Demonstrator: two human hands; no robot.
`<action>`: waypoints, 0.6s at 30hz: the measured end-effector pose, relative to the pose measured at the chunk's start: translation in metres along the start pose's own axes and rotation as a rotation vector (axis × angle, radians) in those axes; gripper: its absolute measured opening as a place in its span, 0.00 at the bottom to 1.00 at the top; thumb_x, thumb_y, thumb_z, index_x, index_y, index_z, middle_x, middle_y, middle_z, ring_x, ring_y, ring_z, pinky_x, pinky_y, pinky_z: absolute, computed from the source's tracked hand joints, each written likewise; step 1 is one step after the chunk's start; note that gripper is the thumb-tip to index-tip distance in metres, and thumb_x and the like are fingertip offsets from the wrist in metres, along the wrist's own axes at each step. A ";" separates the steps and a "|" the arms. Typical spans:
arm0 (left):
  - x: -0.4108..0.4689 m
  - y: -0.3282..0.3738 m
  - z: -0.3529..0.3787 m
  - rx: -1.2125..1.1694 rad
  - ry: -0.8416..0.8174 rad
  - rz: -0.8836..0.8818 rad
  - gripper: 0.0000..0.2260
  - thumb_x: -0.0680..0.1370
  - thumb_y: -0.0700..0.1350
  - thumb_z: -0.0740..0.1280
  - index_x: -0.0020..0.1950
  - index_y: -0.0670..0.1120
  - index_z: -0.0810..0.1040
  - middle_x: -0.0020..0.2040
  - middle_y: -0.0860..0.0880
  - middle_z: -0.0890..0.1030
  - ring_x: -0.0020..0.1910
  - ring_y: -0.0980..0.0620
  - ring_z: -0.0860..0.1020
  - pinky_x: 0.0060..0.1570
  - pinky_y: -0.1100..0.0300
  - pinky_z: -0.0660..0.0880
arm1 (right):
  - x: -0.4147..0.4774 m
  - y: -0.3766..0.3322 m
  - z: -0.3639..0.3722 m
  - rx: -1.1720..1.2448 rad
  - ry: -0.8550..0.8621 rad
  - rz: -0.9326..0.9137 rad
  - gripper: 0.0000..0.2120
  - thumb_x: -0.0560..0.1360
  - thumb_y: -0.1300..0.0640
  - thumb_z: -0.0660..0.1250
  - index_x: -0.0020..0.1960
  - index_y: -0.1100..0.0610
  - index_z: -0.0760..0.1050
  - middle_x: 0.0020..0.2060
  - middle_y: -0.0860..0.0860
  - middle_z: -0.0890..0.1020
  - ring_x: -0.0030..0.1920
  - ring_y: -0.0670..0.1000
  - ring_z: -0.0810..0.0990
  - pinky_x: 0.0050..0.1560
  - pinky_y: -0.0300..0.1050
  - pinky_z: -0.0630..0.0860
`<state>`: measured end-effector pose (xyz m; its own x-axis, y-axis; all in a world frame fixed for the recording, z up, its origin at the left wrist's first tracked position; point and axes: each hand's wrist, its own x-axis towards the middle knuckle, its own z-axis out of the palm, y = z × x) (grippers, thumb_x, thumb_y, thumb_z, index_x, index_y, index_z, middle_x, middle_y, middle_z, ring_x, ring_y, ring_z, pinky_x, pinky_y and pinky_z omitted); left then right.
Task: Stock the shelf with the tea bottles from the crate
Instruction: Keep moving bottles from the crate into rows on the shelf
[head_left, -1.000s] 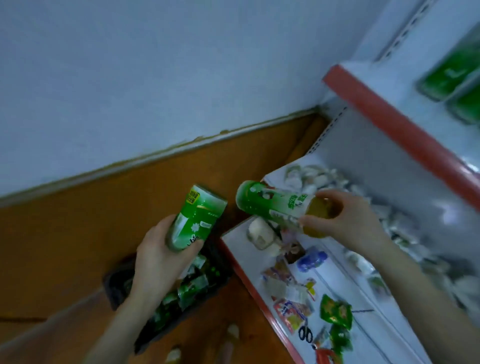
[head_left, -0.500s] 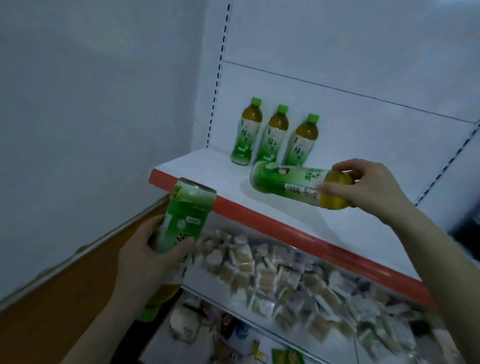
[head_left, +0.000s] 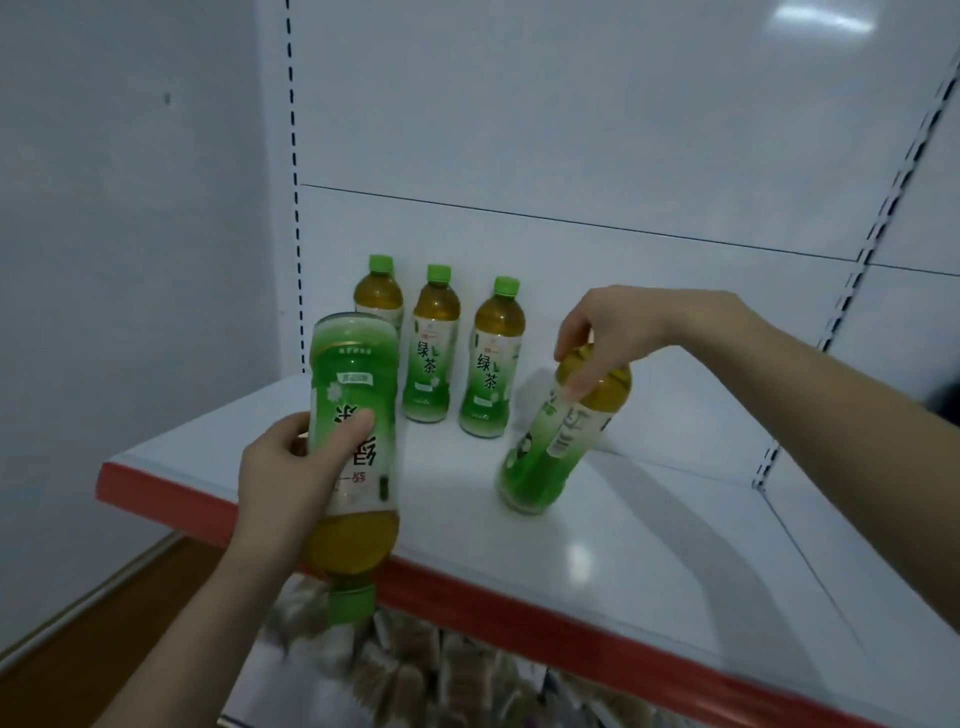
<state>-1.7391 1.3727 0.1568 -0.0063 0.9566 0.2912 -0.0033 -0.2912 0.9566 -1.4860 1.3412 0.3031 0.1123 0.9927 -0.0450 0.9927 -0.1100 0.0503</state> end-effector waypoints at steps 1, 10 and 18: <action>0.002 0.000 0.008 -0.019 0.006 -0.019 0.08 0.72 0.50 0.70 0.42 0.45 0.79 0.36 0.48 0.81 0.35 0.51 0.78 0.30 0.61 0.70 | 0.005 0.000 -0.001 0.002 0.004 -0.023 0.22 0.61 0.42 0.75 0.51 0.48 0.77 0.51 0.47 0.78 0.51 0.50 0.77 0.51 0.48 0.79; 0.023 -0.010 0.043 -0.272 0.030 -0.159 0.06 0.73 0.46 0.69 0.40 0.45 0.78 0.26 0.54 0.82 0.25 0.59 0.79 0.24 0.66 0.76 | 0.027 0.009 0.049 0.599 0.544 -0.119 0.39 0.65 0.51 0.75 0.70 0.53 0.61 0.65 0.52 0.69 0.60 0.50 0.71 0.56 0.42 0.70; 0.037 -0.012 0.048 -0.331 0.002 -0.203 0.07 0.73 0.46 0.68 0.41 0.43 0.76 0.39 0.46 0.80 0.36 0.49 0.79 0.33 0.59 0.75 | 0.002 0.001 0.114 1.036 0.652 0.203 0.45 0.64 0.45 0.74 0.73 0.53 0.55 0.70 0.51 0.64 0.65 0.50 0.69 0.57 0.45 0.72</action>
<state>-1.6915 1.4120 0.1561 0.0260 0.9951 0.0959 -0.3274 -0.0822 0.9413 -1.4793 1.3373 0.1895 0.5187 0.7605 0.3906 0.5608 0.0422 -0.8269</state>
